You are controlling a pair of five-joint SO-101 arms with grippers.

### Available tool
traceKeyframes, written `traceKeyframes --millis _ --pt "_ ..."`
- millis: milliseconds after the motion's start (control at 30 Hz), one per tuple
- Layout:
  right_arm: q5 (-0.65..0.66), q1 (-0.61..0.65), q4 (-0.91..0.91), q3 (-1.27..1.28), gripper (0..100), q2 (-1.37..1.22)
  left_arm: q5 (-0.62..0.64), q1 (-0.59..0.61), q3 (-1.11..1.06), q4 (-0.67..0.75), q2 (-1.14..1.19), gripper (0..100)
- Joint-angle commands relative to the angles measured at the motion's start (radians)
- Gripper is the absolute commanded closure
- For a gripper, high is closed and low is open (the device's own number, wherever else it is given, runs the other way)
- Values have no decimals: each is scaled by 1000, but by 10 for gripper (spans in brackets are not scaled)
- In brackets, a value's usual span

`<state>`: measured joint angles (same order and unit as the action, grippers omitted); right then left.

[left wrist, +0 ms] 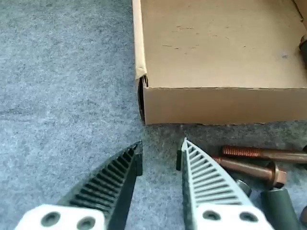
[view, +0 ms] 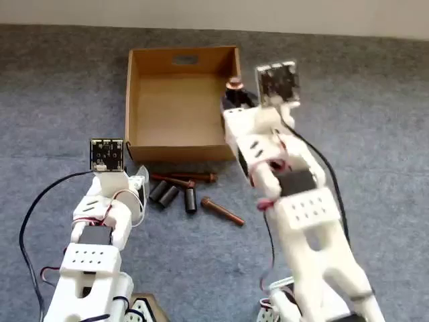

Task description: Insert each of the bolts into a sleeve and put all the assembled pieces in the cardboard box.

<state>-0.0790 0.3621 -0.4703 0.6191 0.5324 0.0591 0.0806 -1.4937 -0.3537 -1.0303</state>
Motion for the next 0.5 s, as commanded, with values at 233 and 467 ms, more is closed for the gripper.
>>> traceKeyframes --millis 233,467 --pt "-80 4 44 -367 988 -409 -8 5 4 20 2 860" --pt "-80 2 44 -556 989 -682 -9 -51 4 20 2 860"
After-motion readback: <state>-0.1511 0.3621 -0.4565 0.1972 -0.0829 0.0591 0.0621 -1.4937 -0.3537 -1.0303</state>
